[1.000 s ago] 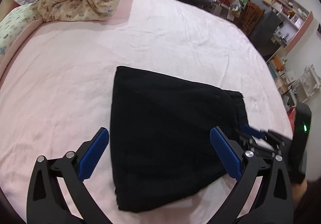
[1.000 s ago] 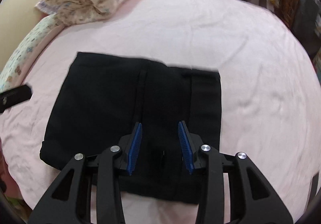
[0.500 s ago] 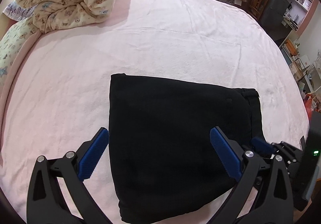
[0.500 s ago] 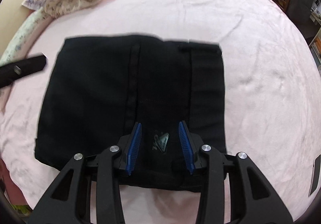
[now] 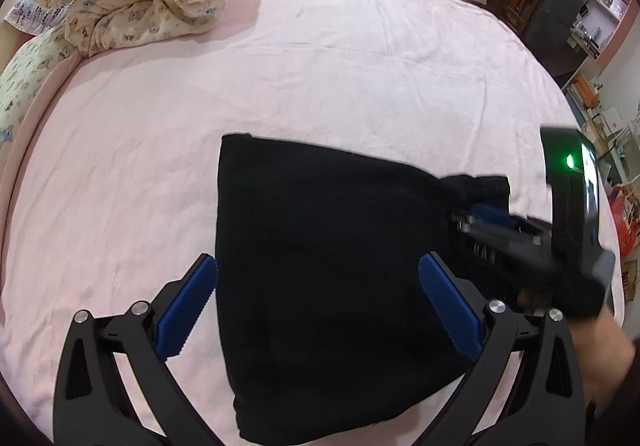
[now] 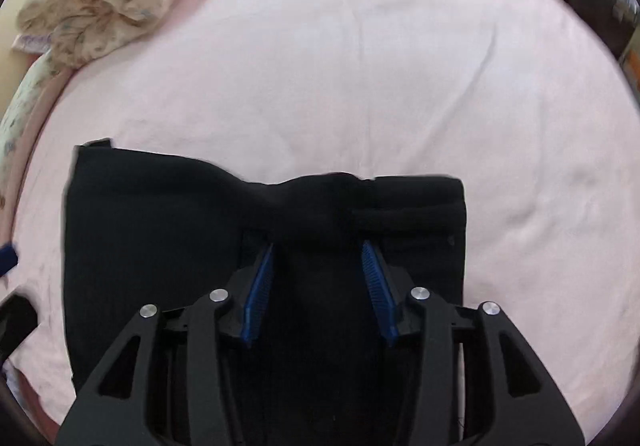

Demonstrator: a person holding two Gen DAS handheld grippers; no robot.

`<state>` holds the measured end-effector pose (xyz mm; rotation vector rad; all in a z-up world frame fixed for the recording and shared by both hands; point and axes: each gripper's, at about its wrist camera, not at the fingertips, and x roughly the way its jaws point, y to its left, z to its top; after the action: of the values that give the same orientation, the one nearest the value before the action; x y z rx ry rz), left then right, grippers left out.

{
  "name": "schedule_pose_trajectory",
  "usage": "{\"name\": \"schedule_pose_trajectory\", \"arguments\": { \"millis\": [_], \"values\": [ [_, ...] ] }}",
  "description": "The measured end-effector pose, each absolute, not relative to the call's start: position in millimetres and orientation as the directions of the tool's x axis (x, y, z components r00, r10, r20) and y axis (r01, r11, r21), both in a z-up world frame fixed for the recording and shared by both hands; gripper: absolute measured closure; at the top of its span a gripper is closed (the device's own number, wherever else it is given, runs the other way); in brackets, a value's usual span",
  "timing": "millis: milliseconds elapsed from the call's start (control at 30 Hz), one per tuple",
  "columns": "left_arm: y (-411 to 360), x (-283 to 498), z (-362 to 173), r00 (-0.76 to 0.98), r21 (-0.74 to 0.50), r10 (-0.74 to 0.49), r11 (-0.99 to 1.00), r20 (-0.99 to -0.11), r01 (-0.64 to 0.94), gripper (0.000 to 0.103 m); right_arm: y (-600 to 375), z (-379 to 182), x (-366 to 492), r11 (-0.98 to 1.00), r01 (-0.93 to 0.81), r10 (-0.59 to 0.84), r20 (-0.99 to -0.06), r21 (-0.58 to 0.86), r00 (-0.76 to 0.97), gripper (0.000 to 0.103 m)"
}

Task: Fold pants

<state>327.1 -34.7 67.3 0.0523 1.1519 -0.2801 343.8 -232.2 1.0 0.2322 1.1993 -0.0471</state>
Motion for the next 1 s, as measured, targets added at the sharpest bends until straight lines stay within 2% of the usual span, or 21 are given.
{"name": "schedule_pose_trajectory", "arguments": {
  "millis": [100,200,367,433,533,600,633,700,733,767,833,900,1000],
  "values": [
    [-29,324,69,0.379,-0.122,-0.207,0.964,-0.902,0.238,0.002,-237,27,327,0.976,0.118,0.117,-0.894,0.184,0.432,0.056],
    [-23,319,72,0.380,-0.190,-0.265,0.956,-0.886,0.222,0.002,-237,56,276,0.969,0.061,0.170,-0.830,0.238,0.531,0.055],
    [-30,293,73,0.410,-0.328,-0.413,0.907,-0.813,0.264,0.002,-215,53,213,0.991,-0.047,0.133,-0.835,0.127,0.535,0.055],
    [-47,285,55,0.393,-0.267,-0.376,0.914,-0.839,0.305,0.002,-207,22,208,0.995,-0.057,0.101,-0.892,0.084,0.441,0.055],
    [-61,288,3,0.271,-0.174,-0.251,0.945,-0.929,0.278,0.002,-192,6,201,0.991,-0.130,0.042,-0.889,-0.020,0.456,0.053],
    [-69,284,-20,0.263,-0.097,-0.189,0.940,-0.946,0.326,0.002,-190,8,205,0.986,-0.163,0.048,-0.895,-0.027,0.443,0.052],
    [-73,282,-18,0.281,-0.074,-0.179,0.935,-0.943,0.347,0.002,-194,14,206,0.986,-0.165,0.070,-0.898,-0.003,0.434,0.052],
    [-68,286,-8,0.249,-0.116,-0.208,0.933,-0.946,0.341,0.002,-211,31,208,0.985,-0.151,0.141,-0.886,0.082,0.441,0.052],
    [-60,288,1,0.253,-0.162,-0.249,0.934,-0.935,0.318,0.002,-223,41,209,0.983,-0.131,0.172,-0.874,0.126,0.454,0.047],
    [-44,292,14,0.272,-0.230,-0.306,0.933,-0.912,0.277,0.002,-243,53,214,0.975,-0.098,0.221,-0.856,0.198,0.467,0.030],
    [-11,305,26,0.288,-0.361,-0.400,0.915,-0.870,0.182,0.002,-276,63,225,0.946,-0.038,0.299,-0.826,0.321,0.477,0.014],
    [23,327,19,0.244,-0.440,-0.441,0.896,-0.864,0.059,0.002,-313,57,242,0.890,0.029,0.394,-0.800,0.455,0.453,0.014],
    [57,357,-5,0.133,-0.497,-0.489,0.867,-0.862,-0.039,0.002,-344,34,263,0.848,0.053,0.467,-0.790,0.528,0.397,0.014]
  ]
}}
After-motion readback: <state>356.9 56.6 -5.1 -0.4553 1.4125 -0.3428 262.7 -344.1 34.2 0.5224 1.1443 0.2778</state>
